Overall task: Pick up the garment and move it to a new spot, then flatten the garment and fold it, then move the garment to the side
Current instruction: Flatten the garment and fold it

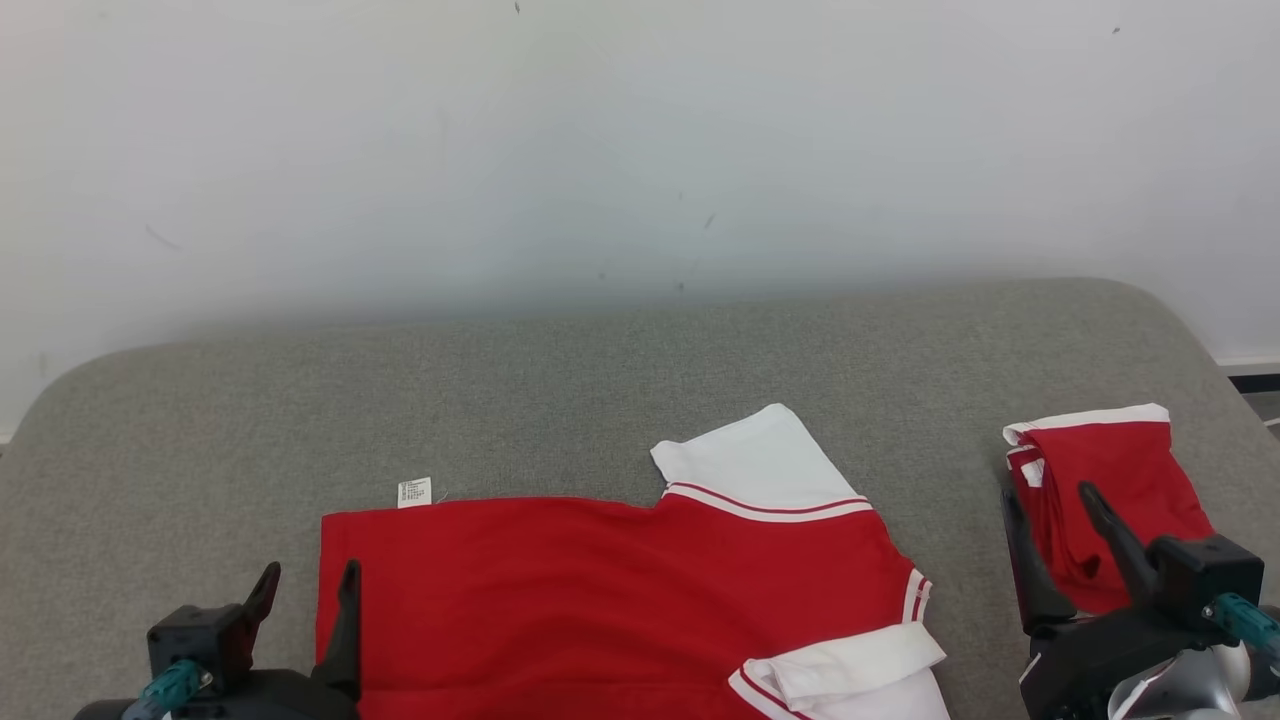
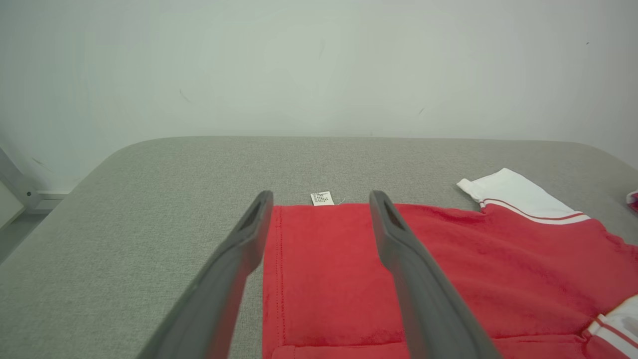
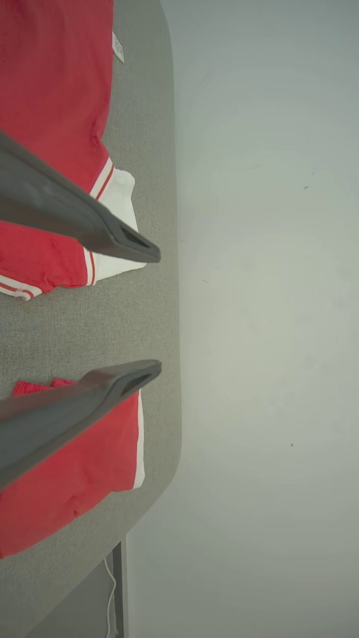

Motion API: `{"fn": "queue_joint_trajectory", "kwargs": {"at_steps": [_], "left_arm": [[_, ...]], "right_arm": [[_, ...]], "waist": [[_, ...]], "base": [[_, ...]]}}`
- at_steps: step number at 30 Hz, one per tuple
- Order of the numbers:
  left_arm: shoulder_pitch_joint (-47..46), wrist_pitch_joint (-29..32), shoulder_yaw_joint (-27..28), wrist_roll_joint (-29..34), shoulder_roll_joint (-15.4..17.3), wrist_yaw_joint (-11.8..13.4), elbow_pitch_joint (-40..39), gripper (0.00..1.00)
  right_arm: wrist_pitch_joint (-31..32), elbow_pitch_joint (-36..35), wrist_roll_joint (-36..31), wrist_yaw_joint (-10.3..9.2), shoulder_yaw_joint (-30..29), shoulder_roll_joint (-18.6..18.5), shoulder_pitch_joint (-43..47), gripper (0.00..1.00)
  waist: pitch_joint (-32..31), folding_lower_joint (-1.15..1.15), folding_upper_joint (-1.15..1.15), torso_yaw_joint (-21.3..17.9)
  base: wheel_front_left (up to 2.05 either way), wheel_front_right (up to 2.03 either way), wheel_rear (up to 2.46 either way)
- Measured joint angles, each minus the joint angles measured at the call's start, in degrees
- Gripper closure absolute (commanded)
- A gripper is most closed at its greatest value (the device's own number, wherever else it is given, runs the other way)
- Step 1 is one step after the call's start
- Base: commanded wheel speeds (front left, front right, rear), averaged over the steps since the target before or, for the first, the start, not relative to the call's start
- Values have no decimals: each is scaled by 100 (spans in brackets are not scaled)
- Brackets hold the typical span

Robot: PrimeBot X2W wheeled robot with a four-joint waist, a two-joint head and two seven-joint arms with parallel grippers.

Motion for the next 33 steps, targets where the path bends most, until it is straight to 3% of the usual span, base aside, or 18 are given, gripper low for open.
{"fn": "queue_joint_trajectory", "kwargs": {"at_steps": [13,18,27,33], "left_arm": [[5,42,66,-108,-40,0,33,0],[-138,450,-15,-196,-59,-88,309,0],[-1847,1447,-204,-201,-234,-123,1039,0],[-2707,1889,-252,-176,-376,-144,1538,0]], "right_arm": [[30,265,1,1,55,62,-125,0],[644,498,27,196,232,-83,-362,0],[1911,892,113,359,316,-494,-1839,0],[2490,1144,109,448,526,-571,-2663,0]], "waist": [[286,0,0,78],[514,0,0,132],[1147,1,0,305],[1542,1,1,432]], "base": [[0,0,0],[0,0,0],[0,0,0],[0,0,0]]}}
